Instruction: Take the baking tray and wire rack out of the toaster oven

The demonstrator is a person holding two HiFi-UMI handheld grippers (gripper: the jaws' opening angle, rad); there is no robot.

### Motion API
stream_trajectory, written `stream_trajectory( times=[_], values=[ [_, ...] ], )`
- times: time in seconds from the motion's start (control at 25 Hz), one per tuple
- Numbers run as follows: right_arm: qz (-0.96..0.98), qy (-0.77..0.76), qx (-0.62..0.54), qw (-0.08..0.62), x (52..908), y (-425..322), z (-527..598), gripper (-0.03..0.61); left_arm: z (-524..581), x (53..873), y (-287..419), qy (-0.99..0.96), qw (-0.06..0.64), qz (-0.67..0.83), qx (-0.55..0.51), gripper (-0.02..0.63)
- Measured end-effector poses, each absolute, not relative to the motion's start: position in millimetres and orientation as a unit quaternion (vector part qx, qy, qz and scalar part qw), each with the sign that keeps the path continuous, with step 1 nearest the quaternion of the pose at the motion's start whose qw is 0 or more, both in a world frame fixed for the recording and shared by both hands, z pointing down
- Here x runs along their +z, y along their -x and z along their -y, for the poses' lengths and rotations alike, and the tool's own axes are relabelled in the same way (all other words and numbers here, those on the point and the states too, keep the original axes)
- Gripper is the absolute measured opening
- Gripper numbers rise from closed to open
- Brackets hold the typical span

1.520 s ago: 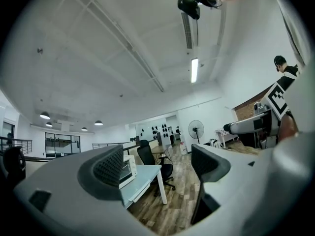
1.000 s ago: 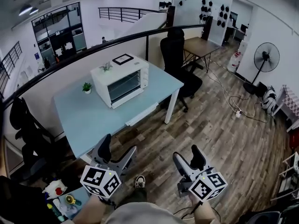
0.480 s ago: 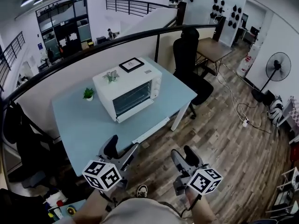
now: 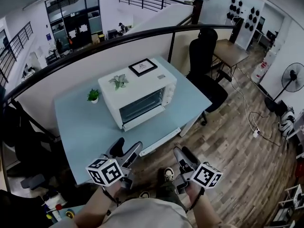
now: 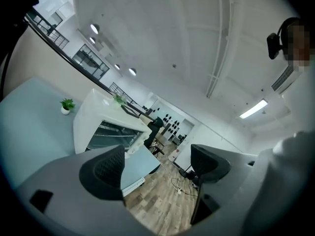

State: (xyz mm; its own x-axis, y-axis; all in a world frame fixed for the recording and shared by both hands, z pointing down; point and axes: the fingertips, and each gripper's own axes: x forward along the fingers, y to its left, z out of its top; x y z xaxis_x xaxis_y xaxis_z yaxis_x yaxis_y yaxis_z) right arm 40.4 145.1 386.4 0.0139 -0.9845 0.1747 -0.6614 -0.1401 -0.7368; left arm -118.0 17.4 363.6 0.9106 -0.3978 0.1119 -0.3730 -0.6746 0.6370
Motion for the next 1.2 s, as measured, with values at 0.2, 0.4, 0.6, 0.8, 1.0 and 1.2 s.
stream_trajectory(
  times=[0.2,0.4,0.6,0.8,1.0,1.2],
  values=[
    [-0.617,0.657,-0.365,0.233,407,-70,-104,0.305,14,384,96,-0.901,0.367,0.231,-0.026,0.411],
    [-0.625,0.628,-0.403,0.229,431,-108,-55,0.296,51,404,67,-0.883,0.384,0.269,-0.030,0.411],
    [-0.614,0.600,-0.463,0.222,464,-148,-10,0.287,82,431,45,-0.846,0.426,0.319,-0.037,0.411],
    [-0.618,0.557,-0.513,0.212,491,-175,35,0.273,118,461,23,-0.758,0.538,0.346,-0.127,0.410],
    [-0.630,0.517,-0.545,0.198,513,-186,76,0.244,139,494,13,-0.711,0.562,0.390,-0.162,0.408],
    [-0.603,0.503,-0.578,0.224,543,-205,116,0.239,159,530,19,-0.663,0.573,0.445,-0.184,0.379]
  ],
)
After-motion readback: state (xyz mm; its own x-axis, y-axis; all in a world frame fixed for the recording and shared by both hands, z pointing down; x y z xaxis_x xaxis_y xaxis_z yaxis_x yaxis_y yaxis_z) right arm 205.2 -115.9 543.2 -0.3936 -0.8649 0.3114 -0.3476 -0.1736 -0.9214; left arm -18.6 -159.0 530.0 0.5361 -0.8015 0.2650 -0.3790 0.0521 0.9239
